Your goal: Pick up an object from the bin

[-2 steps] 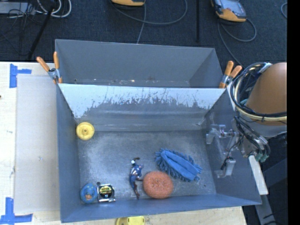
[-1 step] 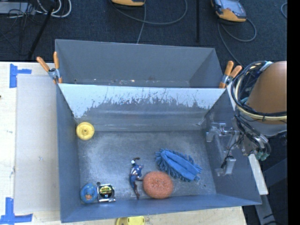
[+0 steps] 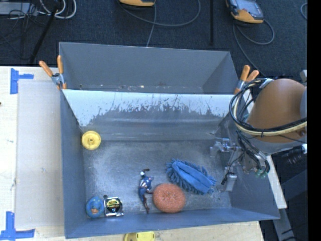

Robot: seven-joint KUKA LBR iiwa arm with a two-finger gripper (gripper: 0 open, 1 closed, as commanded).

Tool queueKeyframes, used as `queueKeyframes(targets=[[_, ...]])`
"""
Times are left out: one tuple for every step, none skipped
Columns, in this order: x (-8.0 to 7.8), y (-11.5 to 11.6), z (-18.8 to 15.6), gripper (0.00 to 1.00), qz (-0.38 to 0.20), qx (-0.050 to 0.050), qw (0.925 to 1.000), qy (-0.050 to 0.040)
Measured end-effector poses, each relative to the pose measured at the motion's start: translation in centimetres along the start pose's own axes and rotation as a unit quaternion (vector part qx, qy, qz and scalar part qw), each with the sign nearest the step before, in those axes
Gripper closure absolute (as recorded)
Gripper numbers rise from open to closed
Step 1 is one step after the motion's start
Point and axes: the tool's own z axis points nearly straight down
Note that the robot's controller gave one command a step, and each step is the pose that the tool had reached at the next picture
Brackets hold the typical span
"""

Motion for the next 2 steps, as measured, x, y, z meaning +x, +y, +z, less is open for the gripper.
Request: queueKeyframes(targets=[[0.1, 1.2, 2.9, 0.0, 0.071, 0.0, 0.9974, 0.006], [-0.5, 3.1, 9.9, 1.0, 0.029, 0.0, 0.9996, 0.0033]])
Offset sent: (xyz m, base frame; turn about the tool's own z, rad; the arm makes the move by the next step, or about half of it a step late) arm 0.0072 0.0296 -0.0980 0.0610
